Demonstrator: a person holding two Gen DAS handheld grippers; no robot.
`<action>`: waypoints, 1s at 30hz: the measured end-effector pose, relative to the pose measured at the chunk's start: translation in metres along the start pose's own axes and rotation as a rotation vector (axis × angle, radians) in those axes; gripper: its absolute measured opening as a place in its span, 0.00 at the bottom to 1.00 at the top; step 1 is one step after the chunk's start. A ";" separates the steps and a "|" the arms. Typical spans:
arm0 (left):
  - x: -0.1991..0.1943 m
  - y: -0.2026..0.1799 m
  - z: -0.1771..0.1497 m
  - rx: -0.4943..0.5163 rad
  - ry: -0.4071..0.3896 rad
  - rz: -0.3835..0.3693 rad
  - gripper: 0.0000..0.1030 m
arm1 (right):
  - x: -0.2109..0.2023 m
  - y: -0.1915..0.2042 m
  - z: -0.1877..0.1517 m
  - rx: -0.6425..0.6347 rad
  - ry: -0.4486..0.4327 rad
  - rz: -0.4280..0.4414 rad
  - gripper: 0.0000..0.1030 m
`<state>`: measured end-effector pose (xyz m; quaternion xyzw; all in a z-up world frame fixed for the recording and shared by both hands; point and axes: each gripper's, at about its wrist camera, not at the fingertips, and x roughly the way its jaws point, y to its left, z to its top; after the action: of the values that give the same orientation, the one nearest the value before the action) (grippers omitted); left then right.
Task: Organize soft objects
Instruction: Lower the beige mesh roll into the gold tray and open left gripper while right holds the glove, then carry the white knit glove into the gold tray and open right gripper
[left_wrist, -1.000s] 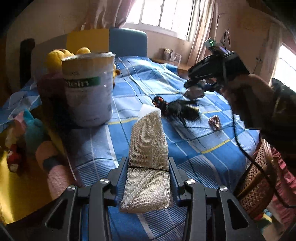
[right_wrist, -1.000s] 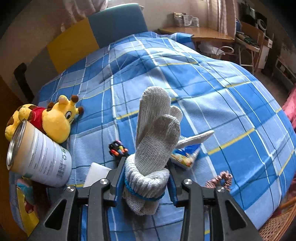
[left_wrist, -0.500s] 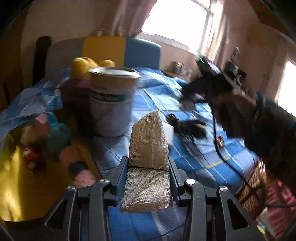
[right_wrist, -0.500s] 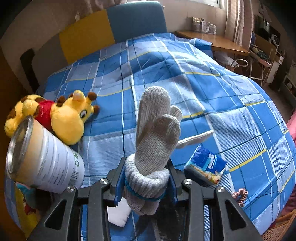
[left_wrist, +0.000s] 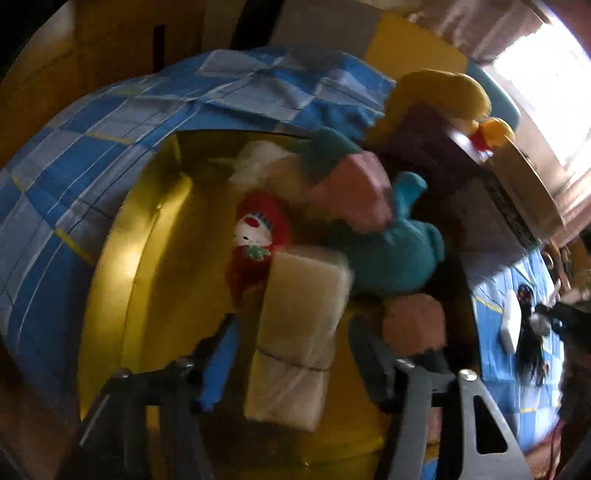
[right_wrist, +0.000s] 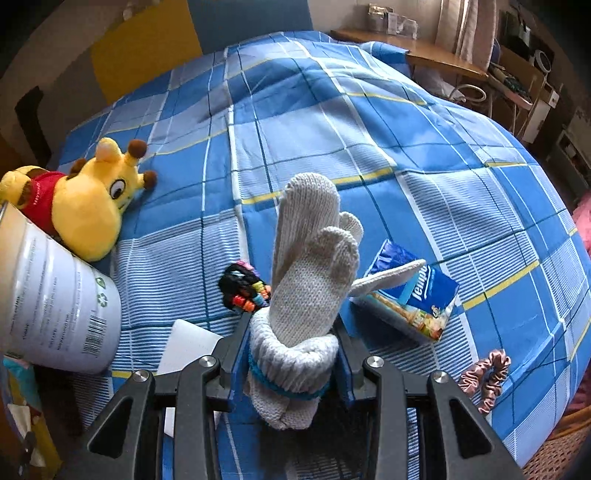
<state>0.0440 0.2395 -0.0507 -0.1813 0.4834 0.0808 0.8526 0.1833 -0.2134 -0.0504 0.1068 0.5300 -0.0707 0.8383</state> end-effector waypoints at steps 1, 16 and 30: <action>0.000 0.001 -0.001 0.003 0.002 0.004 0.64 | 0.001 0.000 0.000 -0.002 0.000 -0.004 0.37; -0.046 -0.004 -0.033 0.085 -0.218 0.038 0.69 | 0.002 0.004 0.002 -0.005 0.010 -0.046 0.37; -0.054 -0.006 -0.052 0.118 -0.230 0.030 0.69 | -0.005 0.029 0.032 -0.045 -0.016 -0.084 0.37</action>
<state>-0.0234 0.2161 -0.0277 -0.1133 0.3889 0.0851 0.9103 0.2158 -0.1930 -0.0295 0.0652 0.5289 -0.0947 0.8409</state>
